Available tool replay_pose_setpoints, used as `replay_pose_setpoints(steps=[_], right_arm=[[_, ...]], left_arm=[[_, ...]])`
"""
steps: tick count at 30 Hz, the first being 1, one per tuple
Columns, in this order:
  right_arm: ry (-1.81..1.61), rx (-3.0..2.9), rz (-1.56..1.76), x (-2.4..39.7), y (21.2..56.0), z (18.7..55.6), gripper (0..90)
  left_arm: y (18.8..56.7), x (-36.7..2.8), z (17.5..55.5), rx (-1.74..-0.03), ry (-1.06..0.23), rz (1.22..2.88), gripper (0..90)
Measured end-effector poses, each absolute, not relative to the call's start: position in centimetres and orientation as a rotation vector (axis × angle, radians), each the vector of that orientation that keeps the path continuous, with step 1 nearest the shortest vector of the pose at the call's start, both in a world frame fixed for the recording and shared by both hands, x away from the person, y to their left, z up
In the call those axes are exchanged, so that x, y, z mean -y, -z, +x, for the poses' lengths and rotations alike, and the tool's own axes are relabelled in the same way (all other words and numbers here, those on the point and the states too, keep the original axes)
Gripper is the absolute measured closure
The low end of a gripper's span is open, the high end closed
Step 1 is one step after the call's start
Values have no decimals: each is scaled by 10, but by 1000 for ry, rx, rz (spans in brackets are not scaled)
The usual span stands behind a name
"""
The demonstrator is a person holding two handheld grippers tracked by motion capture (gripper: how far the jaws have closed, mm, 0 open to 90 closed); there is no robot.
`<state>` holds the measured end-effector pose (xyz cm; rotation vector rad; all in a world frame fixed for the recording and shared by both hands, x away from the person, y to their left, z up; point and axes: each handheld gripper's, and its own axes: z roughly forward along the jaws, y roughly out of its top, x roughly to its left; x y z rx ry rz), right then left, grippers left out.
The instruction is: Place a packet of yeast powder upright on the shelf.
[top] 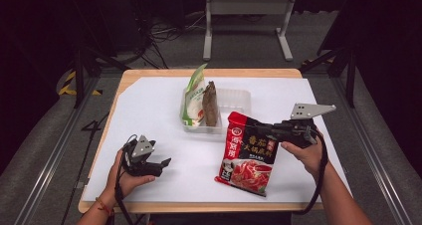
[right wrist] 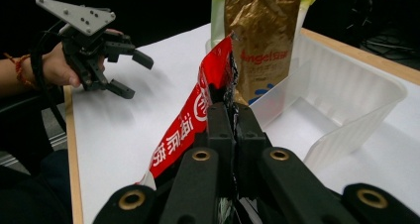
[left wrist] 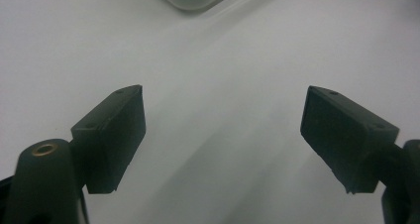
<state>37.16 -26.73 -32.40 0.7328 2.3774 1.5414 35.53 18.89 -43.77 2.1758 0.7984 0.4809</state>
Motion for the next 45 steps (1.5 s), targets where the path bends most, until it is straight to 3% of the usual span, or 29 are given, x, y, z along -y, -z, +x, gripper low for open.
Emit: replay_pose_setpoints(steps=[45], right_arm=[[-1460, -2136, 740, 269, 278, 364, 894]], left_arm=[[433, -193, 358, -734, -472, 2083, 178]])
